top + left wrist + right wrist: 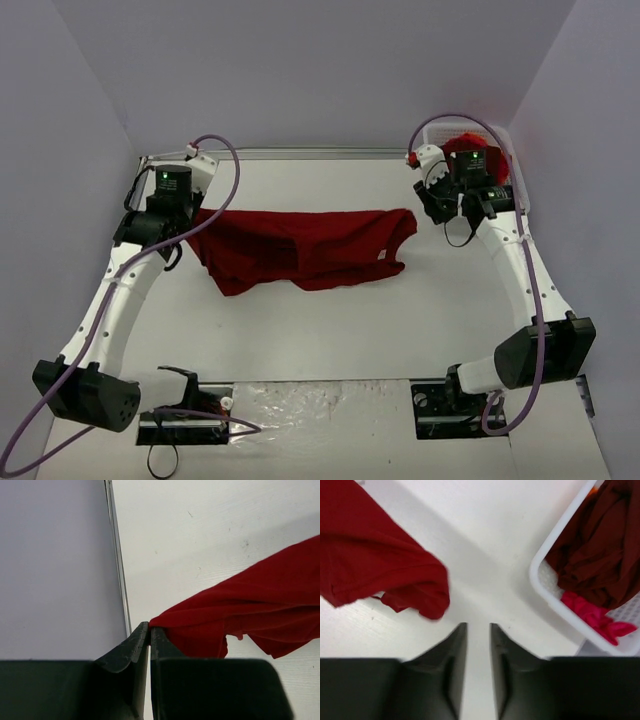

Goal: Fold and stack the t-shirts
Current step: Flatten out the tshirt

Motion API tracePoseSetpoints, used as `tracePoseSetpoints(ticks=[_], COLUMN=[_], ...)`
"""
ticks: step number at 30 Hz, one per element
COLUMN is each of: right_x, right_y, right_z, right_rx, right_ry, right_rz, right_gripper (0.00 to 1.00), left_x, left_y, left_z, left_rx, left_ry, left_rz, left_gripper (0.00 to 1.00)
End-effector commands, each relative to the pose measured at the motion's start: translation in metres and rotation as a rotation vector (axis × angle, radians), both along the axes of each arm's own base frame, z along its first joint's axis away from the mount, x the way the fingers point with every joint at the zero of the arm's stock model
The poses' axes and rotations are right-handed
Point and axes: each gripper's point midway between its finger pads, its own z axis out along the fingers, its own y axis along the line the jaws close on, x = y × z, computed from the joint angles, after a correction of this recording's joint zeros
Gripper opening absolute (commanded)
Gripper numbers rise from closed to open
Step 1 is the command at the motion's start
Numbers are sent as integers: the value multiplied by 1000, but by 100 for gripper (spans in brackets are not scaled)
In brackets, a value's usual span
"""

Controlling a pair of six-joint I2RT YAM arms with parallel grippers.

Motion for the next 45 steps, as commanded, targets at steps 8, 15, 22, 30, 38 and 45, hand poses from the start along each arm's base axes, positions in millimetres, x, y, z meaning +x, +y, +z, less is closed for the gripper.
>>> tracePoseSetpoints(ticks=[8,15,22,30,38,45], right_x=[-27,-37,-26,-8,5,9], right_y=[-7,26,48,58,69,82], right_z=[-34,-101,-140,-160,-175,-185], right_rx=[-27,84,180,186,167,160], right_ry=[115,406,559,598,625,642], right_rz=[5,123,172,229,252,276], right_gripper=[41,39,38,39,40,39], left_x=[-7,-12,-14,-14,-14,-15], left_y=[-3,-10,-13,-13,-11,-9], left_z=[-10,-26,-32,-37,-41,-44], left_rx=[-41,-50,-57,-53,-42,-34], left_ry=[29,68,80,85,92,99], left_rz=[-7,-29,-38,-36,-29,-24], left_gripper=[2,2,2,2,2,2])
